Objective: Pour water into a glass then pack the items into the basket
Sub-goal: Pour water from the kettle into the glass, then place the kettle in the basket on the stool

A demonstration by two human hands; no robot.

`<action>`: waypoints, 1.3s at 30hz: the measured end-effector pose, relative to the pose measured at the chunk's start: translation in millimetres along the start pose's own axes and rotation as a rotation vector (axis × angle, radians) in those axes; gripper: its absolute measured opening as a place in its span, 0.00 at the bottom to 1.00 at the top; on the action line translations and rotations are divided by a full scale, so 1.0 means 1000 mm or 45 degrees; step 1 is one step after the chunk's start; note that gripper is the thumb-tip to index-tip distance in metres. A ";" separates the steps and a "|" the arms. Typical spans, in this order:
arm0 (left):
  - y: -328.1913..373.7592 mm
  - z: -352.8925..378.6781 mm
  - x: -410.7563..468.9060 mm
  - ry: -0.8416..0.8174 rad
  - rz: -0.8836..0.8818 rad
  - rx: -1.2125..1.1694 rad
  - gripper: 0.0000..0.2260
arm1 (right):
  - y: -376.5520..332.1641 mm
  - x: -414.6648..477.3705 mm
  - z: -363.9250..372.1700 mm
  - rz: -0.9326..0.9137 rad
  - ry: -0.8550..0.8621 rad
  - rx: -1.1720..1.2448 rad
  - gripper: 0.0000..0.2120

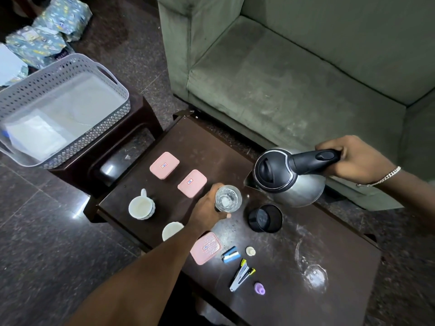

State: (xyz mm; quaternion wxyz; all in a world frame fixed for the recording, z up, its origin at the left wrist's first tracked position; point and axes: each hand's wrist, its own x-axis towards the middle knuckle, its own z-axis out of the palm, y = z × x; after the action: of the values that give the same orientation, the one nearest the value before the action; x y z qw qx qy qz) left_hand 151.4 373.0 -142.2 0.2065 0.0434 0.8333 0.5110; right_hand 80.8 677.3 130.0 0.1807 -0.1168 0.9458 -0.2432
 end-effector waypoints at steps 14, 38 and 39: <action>0.066 -0.056 -0.008 0.042 0.214 -0.252 0.57 | -0.027 -0.010 -0.002 0.133 0.327 0.450 0.11; 0.117 -0.293 -0.011 0.290 0.404 -0.432 0.42 | -0.191 0.129 0.054 -0.112 0.500 0.851 0.10; 0.115 -0.305 -0.010 0.301 0.402 -0.440 0.42 | -0.199 0.140 0.054 -0.130 0.494 0.863 0.10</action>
State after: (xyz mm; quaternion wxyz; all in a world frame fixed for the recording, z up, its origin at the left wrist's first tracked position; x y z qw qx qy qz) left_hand 25.7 170.5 80.8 0.0297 0.0770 0.7349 0.6731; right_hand 1.8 441.4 145.7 0.0146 -0.0491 0.8216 -0.5678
